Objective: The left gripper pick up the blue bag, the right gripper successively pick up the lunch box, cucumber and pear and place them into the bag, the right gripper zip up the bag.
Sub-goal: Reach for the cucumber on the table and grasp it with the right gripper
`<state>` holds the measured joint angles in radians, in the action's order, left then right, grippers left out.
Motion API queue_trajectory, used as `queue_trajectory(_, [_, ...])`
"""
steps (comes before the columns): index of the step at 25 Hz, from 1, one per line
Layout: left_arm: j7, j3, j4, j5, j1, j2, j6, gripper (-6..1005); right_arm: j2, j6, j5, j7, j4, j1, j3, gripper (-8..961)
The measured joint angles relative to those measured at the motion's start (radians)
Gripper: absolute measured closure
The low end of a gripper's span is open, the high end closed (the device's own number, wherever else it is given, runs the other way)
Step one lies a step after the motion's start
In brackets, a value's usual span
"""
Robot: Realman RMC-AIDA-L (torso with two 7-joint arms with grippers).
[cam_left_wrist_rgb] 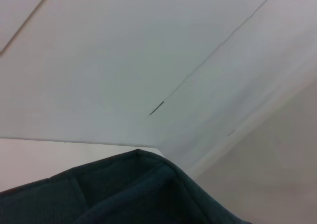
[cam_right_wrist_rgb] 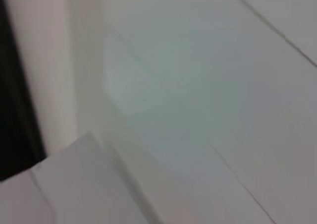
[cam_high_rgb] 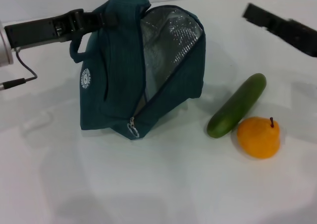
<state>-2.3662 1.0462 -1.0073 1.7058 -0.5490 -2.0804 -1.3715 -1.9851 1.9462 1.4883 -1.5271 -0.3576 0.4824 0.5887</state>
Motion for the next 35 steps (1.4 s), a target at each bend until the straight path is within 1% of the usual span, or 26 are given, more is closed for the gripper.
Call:
queue_trajectory(2, [0.001,0.000,0.001,0.000,0.003,0.000,0.000,930,0.012,0.037,0.000,0.016,-0.043,-0.022,-0.001,697])
queue_trajectory(4, [0.007,-0.001,0.002,0.000,0.005,0.000,0.000,930,0.033,0.072,0.002,0.027,-0.094,-0.047,0.002,696])
queue_trajectory(6, [0.014,-0.007,0.002,0.000,0.005,0.000,0.000,930,0.059,0.100,0.018,0.029,-0.139,-0.063,0.008,694])
queue_trajectory(9, [0.025,-0.012,0.007,0.000,0.003,-0.001,0.000,930,0.100,0.138,0.071,0.029,-0.214,-0.071,0.011,593])
queue_trajectory(12, [0.037,-0.014,0.015,0.000,-0.002,-0.001,0.001,930,0.131,0.158,0.135,0.023,-0.302,-0.072,0.017,492])
queue_trajectory(15, [0.046,-0.014,0.016,0.000,-0.003,-0.003,0.004,930,0.148,0.150,0.216,-0.012,-0.395,-0.063,0.021,370])
queue_trajectory(17, [0.051,-0.014,0.017,0.000,-0.003,-0.004,0.008,930,0.154,0.128,0.285,-0.053,-0.467,-0.050,0.017,289])
queue_trajectory(20, [0.062,-0.014,0.035,-0.007,-0.008,-0.006,0.014,930,0.158,0.079,0.403,-0.113,-0.615,-0.025,0.018,272])
queue_trajectory(23, [0.075,-0.014,0.076,-0.034,-0.022,-0.006,0.014,930,0.164,0.059,0.498,-0.139,-0.707,0.010,0.017,271])
queue_trajectory(25, [0.083,-0.013,0.089,-0.045,-0.027,-0.006,0.019,930,0.174,0.054,0.577,-0.151,-0.755,0.049,0.016,271])
queue_trajectory(28, [0.091,-0.006,0.093,-0.049,-0.031,-0.008,0.040,930,0.192,0.055,0.697,-0.159,-0.769,0.119,0.023,269])
queue_trajectory(31, [0.103,-0.001,0.099,-0.049,-0.040,-0.008,0.061,930,0.198,0.069,0.828,-0.162,-0.768,0.192,0.042,268])
queue_trajectory(33, [0.113,-0.001,0.110,-0.050,-0.046,-0.008,0.070,930,0.201,0.074,0.918,-0.172,-0.762,0.241,0.091,267])
queue_trajectory(35, [0.127,-0.001,0.127,-0.052,-0.053,-0.009,0.078,930,0.201,0.074,0.967,-0.180,-0.756,0.272,0.128,266])
